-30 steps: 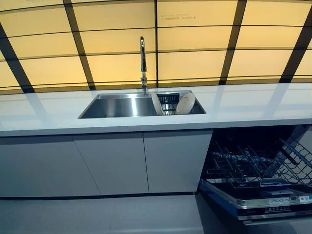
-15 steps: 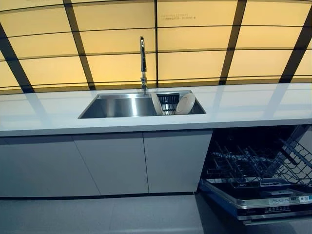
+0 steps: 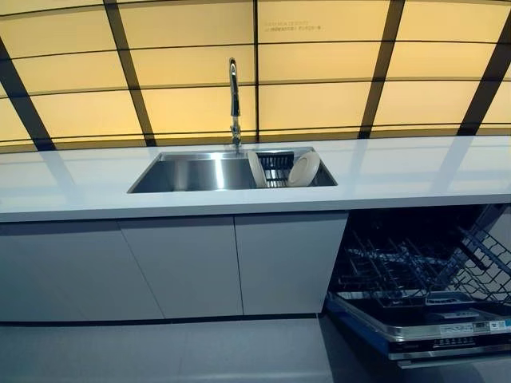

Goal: Take plates into dishwasher

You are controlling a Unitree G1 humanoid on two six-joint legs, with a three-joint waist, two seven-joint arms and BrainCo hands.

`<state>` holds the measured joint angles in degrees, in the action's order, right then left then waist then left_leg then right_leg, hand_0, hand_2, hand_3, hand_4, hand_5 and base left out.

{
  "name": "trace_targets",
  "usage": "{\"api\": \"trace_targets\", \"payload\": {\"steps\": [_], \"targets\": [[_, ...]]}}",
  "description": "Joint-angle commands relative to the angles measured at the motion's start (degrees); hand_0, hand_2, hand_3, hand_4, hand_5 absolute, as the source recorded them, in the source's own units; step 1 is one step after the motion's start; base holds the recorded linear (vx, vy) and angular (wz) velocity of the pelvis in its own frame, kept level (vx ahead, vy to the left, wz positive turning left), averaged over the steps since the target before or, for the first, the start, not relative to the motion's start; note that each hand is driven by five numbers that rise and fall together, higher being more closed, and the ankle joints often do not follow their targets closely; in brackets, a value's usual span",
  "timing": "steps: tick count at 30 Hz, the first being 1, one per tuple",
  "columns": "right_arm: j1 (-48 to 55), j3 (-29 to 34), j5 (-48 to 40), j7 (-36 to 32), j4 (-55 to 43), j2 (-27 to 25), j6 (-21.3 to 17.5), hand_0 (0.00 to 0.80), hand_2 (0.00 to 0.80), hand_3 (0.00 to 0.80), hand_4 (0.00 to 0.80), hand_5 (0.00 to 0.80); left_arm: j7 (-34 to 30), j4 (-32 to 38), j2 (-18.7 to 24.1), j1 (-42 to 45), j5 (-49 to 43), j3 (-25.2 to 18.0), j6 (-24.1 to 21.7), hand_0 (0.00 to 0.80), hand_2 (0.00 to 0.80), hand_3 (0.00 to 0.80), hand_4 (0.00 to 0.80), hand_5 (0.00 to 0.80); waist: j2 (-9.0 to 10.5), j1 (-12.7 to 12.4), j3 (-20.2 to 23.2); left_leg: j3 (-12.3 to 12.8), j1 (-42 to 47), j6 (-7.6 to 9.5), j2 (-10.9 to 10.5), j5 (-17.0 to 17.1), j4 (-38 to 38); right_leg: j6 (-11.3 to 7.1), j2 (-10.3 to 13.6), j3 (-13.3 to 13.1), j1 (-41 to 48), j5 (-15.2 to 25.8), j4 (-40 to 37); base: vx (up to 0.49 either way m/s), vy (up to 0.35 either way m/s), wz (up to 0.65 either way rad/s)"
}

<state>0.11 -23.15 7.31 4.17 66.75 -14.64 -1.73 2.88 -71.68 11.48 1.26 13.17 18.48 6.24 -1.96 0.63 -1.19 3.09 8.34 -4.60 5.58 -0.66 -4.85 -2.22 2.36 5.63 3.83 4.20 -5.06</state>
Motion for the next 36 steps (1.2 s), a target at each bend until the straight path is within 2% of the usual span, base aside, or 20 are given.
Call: {"api": "trace_targets", "payload": {"steps": [1,4,8,15,17,21,22,24,25,26,28,30,31,32,33,35,36], "targets": [[-4.3,-2.0,-1.1,-0.9,3.7,3.4,1.1,0.000,0.000,0.000,0.000,0.000,-1.4,-4.4,-3.6,-4.1,-0.7,0.8,0.9,0.000,0.000,0.000,0.000,0.000,3.74,0.2,-1.8,0.4,-1.0,6.04,-7.1,1.0,-0.2,-1.29,0.7,0.1,1.9,0.2,0.7,0.000,0.000,0.00],[-4.3,-2.0,-1.7,-2.9,3.7,3.4,1.1,0.000,0.000,0.000,0.000,0.000,-1.0,-4.5,-3.5,-4.1,-0.9,0.4,0.7,0.000,0.000,0.000,0.000,0.000,3.80,0.1,-1.9,0.2,-0.8,6.05,-7.1,1.0,-0.2,-1.18,0.6,0.2,2.1,0.1,0.8,0.000,0.000,0.00],[-4.8,-2.8,-4.1,-8.0,2.4,3.0,-1.2,0.000,0.000,0.000,0.000,0.000,-1.1,-3.8,-3.0,-4.5,-1.0,0.3,1.0,0.000,0.000,0.000,0.000,0.000,3.88,-0.1,-2.5,0.0,-0.7,5.99,-7.0,1.3,-0.2,-1.00,0.5,0.5,2.3,-0.1,1.1,0.002,-0.011,0.00],[-5.2,-3.4,-13.2,-21.7,-10.6,-1.5,-7.2,0.000,0.000,0.000,0.000,0.000,-2.4,-1.7,-0.4,-3.9,-2.5,-0.3,1.8,0.000,0.000,0.000,0.000,0.000,4.50,-0.4,-3.3,-0.9,-0.1,5.95,-6.7,1.3,0.1,-0.52,0.1,0.8,2.8,-0.9,1.8,0.028,-0.074,0.01],[-4.4,-3.0,-15.4,-25.8,-17.4,-2.9,-7.8,0.000,0.000,0.000,0.000,0.000,-2.4,-0.9,0.2,-2.7,-3.1,-0.7,1.4,0.000,0.000,0.000,0.000,0.000,4.63,-0.1,-3.3,-1.0,0.1,5.92,-6.6,1.1,0.3,-0.29,-0.1,0.8,2.9,-1.5,2.3,0.060,-0.088,0.01],[-3.6,-1.2,-22.0,-33.3,-39.2,-9.4,-5.5,0.000,0.000,0.000,0.000,0.000,-2.4,1.7,2.2,-0.4,-3.3,-1.6,1.3,0.000,0.000,0.000,0.000,0.000,5.25,0.9,-3.9,-0.4,-0.4,5.43,-5.8,-0.3,4.7,0.78,-0.4,0.5,2.3,-3.0,5.0,0.057,-0.096,0.00],[-3.8,-0.5,-23.6,-34.5,-43.7,-11.0,-4.5,0.000,0.000,0.000,0.000,0.000,-2.4,2.0,2.5,-0.1,-3.1,-2.1,1.3,0.000,0.000,0.000,0.000,0.000,5.62,1.1,-4.2,-0.2,-1.0,5.20,-5.6,-0.8,7.1,1.08,-0.3,0.5,2.0,-3.1,5.8,0.043,-0.096,-0.01],[-5.0,2.1,-28.2,-38.1,-51.2,-14.7,-5.7,0.000,0.000,0.000,0.000,0.000,-1.3,2.3,3.0,0.0,-1.9,-3.8,1.1,0.000,0.000,0.000,0.000,0.000,7.07,1.3,-5.6,0.5,-4.5,4.39,-4.8,-1.5,17.1,2.11,0.1,0.4,1.5,-3.1,6.9,0.032,-0.115,0.01],[-5.3,2.6,-28.7,-38.3,-52.2,-15.1,-5.9,0.000,0.000,0.000,0.000,0.000,-1.3,2.2,3.0,0.0,-1.9,-4.1,1.0,0.000,0.000,0.000,0.000,0.000,7.23,1.3,-5.8,0.4,-5.4,4.23,-4.7,-1.2,19.0,2.30,0.1,0.4,1.5,-3.2,7.0,0.037,-0.151,0.05],[-7.1,5.1,-33.0,-39.7,-56.2,-17.0,-5.9,0.000,0.000,0.000,0.000,0.000,-1.3,1.7,3.2,0.7,-1.7,-5.7,0.1,0.000,0.000,0.000,0.000,0.000,8.20,0.7,-6.8,0.6,-10.9,3.68,-4.8,2.1,28.9,3.55,0.1,-0.2,1.6,-3.3,7.4,0.052,-0.125,0.09],[-8.9,8.7,-36.6,-40.1,-58.6,-17.2,-5.3,0.000,0.000,0.000,0.000,0.000,-1.7,1.5,3.1,1.7,-1.7,-6.9,-0.2,0.000,0.000,0.000,0.000,0.000,7.94,-0.1,-7.8,0.9,-17.0,2.78,-4.1,6.4,33.9,4.29,-0.9,-1.5,2.3,-3.5,7.9,0.109,-0.067,0.04],[-11.5,10.7,-39.8,-39.2,-59.3,-16.2,-4.3,0.000,0.000,0.000,0.000,0.000,-1.2,0.5,2.5,2.7,-1.4,-7.4,-1.6,0.000,0.000,0.000,0.000,0.000,6.07,-2.0,-8.7,0.8,-19.5,1.38,-4.1,11.7,27.0,3.88,-3.0,-3.7,4.6,-4.6,7.6,0.237,0.066,-0.21],[-12.4,10.9,-40.8,-38.3,-59.5,-15.9,-4.0,0.000,0.000,0.000,0.000,0.000,-1.1,0.2,2.4,2.9,-1.4,-7.4,-1.9,0.000,0.000,0.000,0.000,0.000,5.38,-2.6,-8.8,0.8,-20.0,1.10,-3.6,13.0,23.5,3.82,-3.7,-4.1,5.2,-5.0,7.5,0.424,0.129,-0.48],[-14.4,11.2,-42.8,-35.4,-59.7,-15.6,-3.6,0.000,0.000,0.000,0.000,0.000,-1.1,-0.6,2.3,3.2,-0.8,-7.2,-2.1,0.000,0.000,0.000,0.000,0.000,4.06,-3.9,-9.0,1.6,-20.7,0.45,-2.1,16.5,14.1,3.88,-4.9,-5.0,7.7,-6.5,7.1,0.435,0.128,-0.58],[-15.1,11.5,-43.5,-33.9,-59.7,-15.4,-3.6,0.000,0.000,0.000,0.000,0.000,-1.0,-0.9,2.2,3.3,-0.2,-6.9,-1.9,0.000,0.000,0.000,0.000,0.000,3.76,-4.8,-9.0,1.8,-21.3,0.05,-1.9,18.4,9.2,3.88,-5.1,-5.6,9.6,-7.4,6.8,0.503,0.135,-0.87],[-16.3,11.9,-44.6,-31.8,-59.6,-15.7,-3.7,0.000,0.000,0.000,0.000,0.000,-0.4,-1.5,1.7,3.9,0.8,-6.5,-1.7,0.000,0.000,0.000,0.000,0.000,3.92,-6.8,-8.6,1.6,-23.7,-0.46,-2.7,20.2,2.4,3.83,-5.1,-7.7,12.9,-8.7,6.3,0.376,0.095,-1.01],[-16.6,12.2,-45.9,-31.4,-59.8,-16.0,-3.7,0.000,0.000,0.000,0.000,0.000,-0.4,-1.6,1.6,4.1,1.3,-6.3,-1.7,0.000,0.000,0.000,0.000,0.000,3.93,-7.1,-8.3,1.9,-24.2,-0.44,-2.8,20.1,2.3,3.85,-5.0,-8.2,13.6,-9.3,6.3,0.288,0.101,-0.33]]}}
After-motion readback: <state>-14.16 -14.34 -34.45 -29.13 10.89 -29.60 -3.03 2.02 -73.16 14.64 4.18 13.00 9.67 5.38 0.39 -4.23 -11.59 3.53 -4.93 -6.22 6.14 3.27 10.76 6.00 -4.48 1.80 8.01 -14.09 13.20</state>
